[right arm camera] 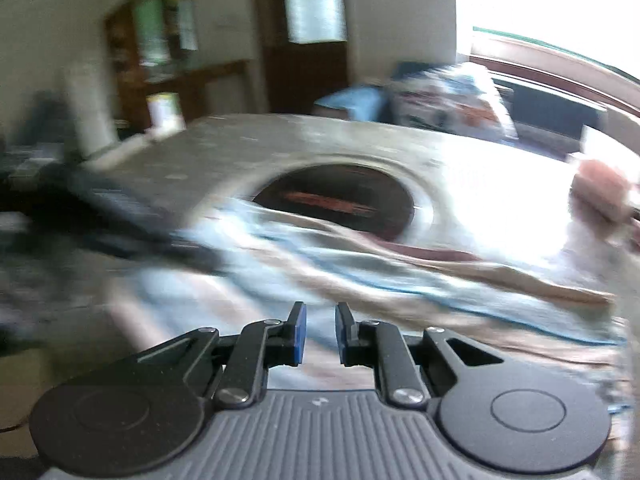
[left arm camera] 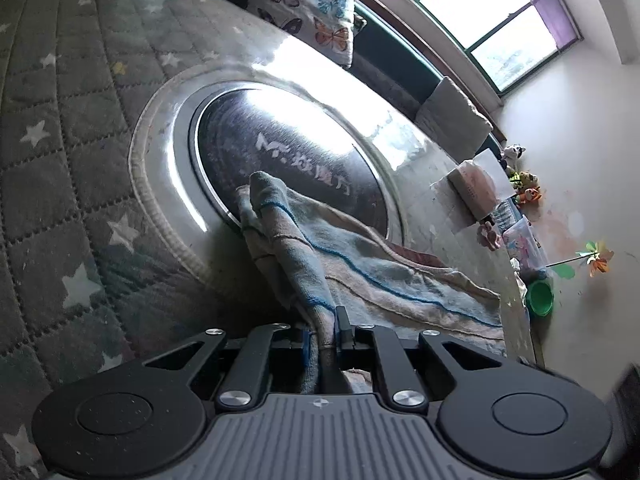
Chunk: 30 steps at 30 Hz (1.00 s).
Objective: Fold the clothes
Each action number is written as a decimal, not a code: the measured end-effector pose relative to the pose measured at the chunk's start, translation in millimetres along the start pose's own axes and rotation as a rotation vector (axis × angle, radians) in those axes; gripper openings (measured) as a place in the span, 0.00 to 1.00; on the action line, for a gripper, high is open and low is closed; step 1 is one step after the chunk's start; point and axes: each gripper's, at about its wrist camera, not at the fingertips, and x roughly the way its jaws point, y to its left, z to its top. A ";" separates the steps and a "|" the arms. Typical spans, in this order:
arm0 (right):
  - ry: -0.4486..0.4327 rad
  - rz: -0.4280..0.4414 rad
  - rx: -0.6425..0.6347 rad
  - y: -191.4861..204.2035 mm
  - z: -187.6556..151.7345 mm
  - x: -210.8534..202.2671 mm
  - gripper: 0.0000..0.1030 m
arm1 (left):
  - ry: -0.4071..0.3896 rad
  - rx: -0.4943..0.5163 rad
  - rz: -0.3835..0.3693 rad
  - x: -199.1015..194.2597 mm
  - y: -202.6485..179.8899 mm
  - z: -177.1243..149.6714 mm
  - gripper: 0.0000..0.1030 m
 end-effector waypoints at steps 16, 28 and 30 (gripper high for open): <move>0.022 -0.203 0.025 -37.2 18.5 75.8 0.12 | -0.028 0.086 -0.027 -11.4 -18.4 3.5 0.10; 0.059 -0.200 -0.006 -25.8 9.9 55.9 0.14 | -0.034 0.082 -0.010 -16.5 -32.8 9.4 0.10; 0.066 -0.195 -0.019 -18.9 0.9 43.9 0.14 | -0.035 0.081 -0.006 -17.3 -36.0 10.6 0.10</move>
